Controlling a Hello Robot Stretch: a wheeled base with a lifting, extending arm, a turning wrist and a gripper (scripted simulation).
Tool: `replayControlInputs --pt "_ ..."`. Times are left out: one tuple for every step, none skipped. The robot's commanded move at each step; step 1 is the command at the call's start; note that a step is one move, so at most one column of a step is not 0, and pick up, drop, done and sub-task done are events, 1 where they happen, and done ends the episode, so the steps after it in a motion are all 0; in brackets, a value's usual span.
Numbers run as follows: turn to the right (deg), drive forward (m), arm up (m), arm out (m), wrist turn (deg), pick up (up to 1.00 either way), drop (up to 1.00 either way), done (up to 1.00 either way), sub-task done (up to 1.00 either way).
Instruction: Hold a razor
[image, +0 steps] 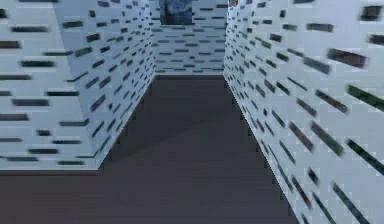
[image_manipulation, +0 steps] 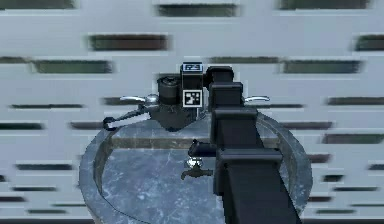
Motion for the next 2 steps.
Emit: replayControlInputs --pt "0.0 0.0 0.0 0.0 45.0 0.0 0.0 0.0 0.0" --pt "0.0 0.0 0.0 0.0 9.0 0.0 0.0 0.0 0.0"
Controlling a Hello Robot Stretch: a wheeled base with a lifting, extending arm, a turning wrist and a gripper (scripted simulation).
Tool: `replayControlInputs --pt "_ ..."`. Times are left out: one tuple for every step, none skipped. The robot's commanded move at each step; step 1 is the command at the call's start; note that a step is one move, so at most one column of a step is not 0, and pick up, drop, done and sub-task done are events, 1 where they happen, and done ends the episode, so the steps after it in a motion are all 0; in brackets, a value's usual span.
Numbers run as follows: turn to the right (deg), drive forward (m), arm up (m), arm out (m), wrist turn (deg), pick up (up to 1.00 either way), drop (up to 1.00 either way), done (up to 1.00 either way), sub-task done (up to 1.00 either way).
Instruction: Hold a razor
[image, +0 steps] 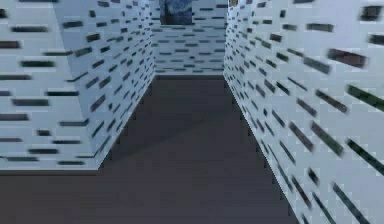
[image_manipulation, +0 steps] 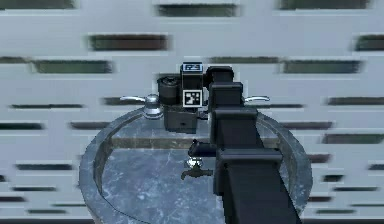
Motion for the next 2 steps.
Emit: replayControlInputs --pt "0.0 0.0 -0.18 0.0 0.0 0.0 0.0 0.0 0.0" --pt "0.0 0.0 0.0 0.0 0.0 1.0 0.0 0.0 0.0"
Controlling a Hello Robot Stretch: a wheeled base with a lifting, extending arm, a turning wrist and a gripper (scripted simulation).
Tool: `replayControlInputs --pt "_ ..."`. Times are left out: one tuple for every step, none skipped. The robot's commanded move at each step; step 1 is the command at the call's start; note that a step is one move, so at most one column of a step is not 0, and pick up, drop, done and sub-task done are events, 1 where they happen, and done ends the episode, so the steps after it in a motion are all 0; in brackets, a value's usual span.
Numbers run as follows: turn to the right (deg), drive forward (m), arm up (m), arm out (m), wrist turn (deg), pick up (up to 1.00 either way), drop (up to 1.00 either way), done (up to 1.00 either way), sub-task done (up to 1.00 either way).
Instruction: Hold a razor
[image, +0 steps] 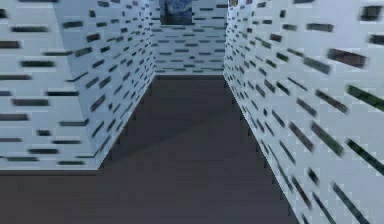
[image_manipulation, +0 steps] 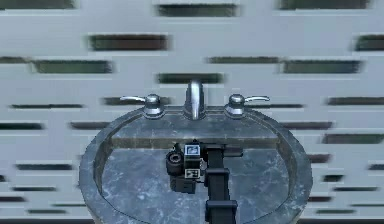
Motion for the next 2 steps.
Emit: replayControlInputs --pt "0.0 0.0 0.1 0.0 0.0 0.0 0.0 0.0 0.0" --pt "0.0 0.0 0.0 0.0 0.0 0.0 0.0 1.0 0.0"
